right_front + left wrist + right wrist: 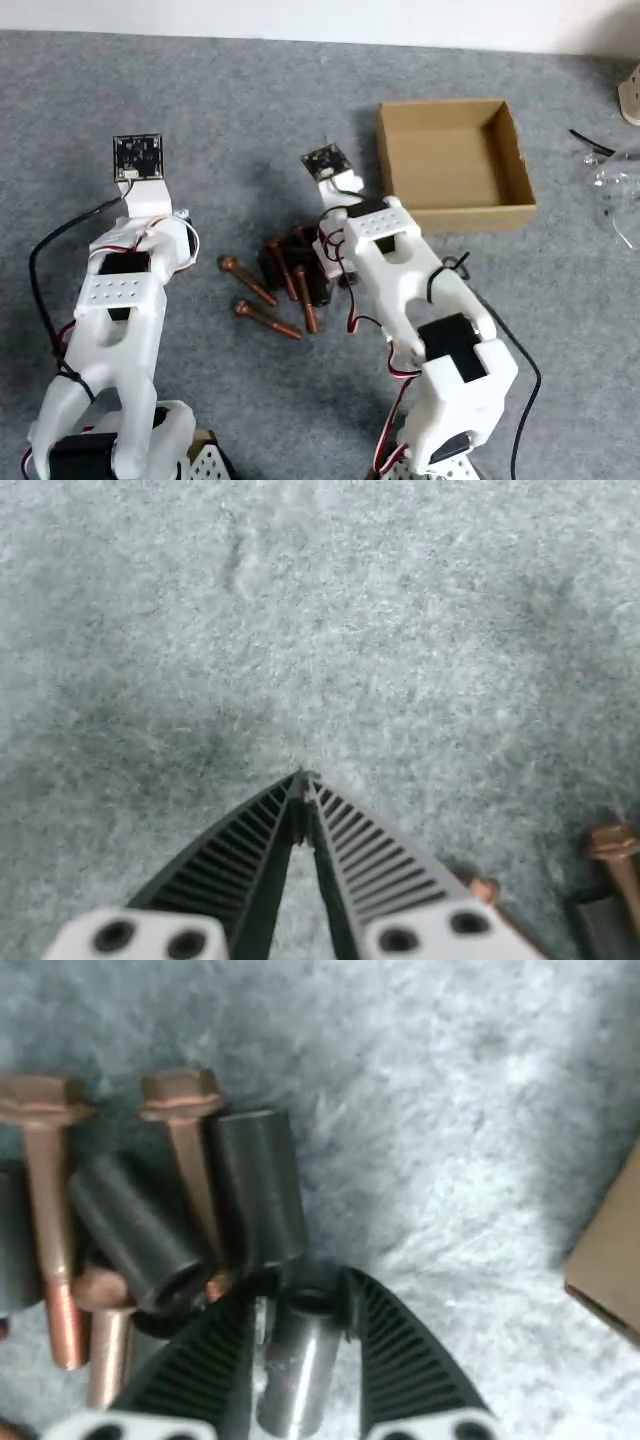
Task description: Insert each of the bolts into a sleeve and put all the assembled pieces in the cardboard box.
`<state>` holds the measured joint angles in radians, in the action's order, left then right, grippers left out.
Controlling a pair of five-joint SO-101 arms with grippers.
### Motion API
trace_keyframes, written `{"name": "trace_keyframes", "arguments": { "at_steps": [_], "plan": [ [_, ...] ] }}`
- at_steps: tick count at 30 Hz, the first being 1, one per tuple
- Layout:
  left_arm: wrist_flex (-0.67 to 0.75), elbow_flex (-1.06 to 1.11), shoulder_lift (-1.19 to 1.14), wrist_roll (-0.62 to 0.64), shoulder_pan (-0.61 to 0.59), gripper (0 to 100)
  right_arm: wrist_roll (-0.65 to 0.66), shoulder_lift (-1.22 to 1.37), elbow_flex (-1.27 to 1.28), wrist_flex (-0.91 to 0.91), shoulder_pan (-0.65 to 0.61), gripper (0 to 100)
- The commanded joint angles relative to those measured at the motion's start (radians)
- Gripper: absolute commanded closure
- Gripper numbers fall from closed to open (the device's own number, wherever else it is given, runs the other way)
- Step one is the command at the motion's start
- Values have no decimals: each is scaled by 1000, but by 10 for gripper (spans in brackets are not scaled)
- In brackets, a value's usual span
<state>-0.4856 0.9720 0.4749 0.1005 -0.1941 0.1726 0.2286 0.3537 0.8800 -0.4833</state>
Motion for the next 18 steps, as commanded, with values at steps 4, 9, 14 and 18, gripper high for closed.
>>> {"name": "trace_keyframes", "arguments": {
  "at_steps": [4,9,14,18],
  "plan": [
    [38,-1,4,3,-7,989,-11,-265,145,-28,-13,995],
    [58,5,4,2,-5,989,-5,-515,344,-142,-13,995],
    [58,5,4,2,-5,989,-5,-716,495,-206,-13,995],
    [58,5,4,0,-4,989,-5,-865,591,-245,-13,995]
  ]
}}
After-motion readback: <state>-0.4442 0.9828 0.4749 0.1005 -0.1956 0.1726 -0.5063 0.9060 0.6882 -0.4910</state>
